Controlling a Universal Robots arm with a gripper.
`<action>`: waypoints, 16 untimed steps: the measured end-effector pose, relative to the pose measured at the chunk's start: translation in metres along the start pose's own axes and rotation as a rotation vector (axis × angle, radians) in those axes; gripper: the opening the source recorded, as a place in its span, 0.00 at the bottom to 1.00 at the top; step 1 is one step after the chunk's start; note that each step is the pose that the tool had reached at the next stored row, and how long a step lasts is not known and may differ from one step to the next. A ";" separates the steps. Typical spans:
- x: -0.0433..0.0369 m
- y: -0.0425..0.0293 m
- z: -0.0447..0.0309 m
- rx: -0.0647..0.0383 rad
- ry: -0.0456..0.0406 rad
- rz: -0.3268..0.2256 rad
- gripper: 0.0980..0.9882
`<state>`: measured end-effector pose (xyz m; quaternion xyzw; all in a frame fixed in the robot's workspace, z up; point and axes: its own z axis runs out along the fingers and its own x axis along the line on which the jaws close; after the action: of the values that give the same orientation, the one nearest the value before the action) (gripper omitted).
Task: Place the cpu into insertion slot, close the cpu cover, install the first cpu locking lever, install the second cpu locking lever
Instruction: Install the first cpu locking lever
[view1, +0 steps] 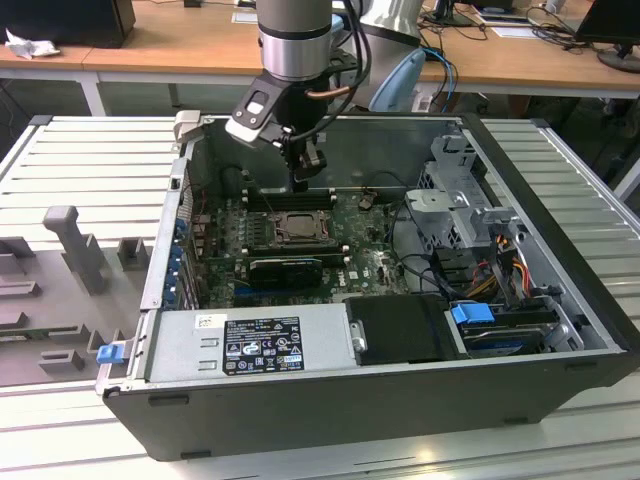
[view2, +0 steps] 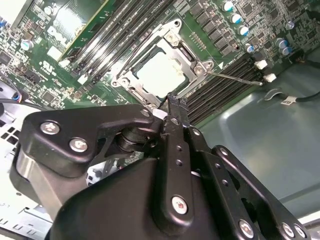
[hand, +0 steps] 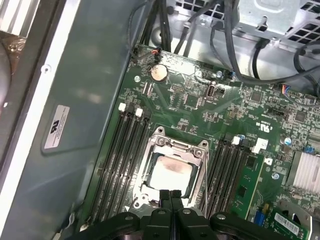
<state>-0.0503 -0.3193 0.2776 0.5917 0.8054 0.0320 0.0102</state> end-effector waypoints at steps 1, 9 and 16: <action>0.0000 0.0000 0.0000 0.000 0.0005 -0.007 0.01; 0.0000 0.0000 0.0000 0.002 0.0048 -0.074 0.01; 0.0000 0.0000 0.0000 0.003 0.0089 -0.139 0.01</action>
<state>-0.0503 -0.3193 0.2776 0.5343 0.8446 0.0327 0.0080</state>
